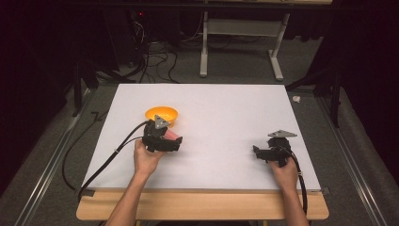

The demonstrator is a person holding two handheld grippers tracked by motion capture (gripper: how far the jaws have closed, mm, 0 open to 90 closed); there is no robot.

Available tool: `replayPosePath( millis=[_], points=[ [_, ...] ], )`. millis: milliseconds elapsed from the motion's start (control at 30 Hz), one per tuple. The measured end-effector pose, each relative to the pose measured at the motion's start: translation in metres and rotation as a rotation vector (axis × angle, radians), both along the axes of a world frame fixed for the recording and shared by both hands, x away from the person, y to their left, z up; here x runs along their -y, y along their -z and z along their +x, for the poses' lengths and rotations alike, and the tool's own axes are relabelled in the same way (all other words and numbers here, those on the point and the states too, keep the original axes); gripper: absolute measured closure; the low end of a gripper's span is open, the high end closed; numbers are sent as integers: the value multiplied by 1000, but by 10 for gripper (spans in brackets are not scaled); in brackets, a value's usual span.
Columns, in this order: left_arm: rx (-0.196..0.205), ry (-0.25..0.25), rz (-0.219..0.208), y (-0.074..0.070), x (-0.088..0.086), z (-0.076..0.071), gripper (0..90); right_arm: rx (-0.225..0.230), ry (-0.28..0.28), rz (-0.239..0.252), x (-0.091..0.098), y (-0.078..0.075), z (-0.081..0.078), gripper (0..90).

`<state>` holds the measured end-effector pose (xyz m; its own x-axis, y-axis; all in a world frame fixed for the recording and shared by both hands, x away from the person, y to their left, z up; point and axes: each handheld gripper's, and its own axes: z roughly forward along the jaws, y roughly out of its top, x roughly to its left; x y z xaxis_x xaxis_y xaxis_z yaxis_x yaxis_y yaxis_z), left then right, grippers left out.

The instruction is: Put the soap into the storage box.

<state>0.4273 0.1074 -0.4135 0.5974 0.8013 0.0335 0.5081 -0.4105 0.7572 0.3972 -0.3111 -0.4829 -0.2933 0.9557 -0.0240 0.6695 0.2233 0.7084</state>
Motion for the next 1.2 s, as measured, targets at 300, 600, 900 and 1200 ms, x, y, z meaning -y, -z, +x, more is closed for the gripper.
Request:
replayPosePath(
  millis=[300, 600, 900, 1200],
  points=[
    [-12, -35, -10, -6, -7, 7, 140, 0, 0, 0, 0, 0, 0, 160],
    [-18, -85, -34, -19, -18, 16, 140, 1, -1, -2, 0, 0, 0, 160],
    [-24, -138, -49, -33, -23, 32, 140, 1, -1, -1, 0, 0, 0, 160],
    [-39, -191, -40, -39, -22, 57, 141, -1, 1, 1, 0, 0, 0, 160]
  ],
)
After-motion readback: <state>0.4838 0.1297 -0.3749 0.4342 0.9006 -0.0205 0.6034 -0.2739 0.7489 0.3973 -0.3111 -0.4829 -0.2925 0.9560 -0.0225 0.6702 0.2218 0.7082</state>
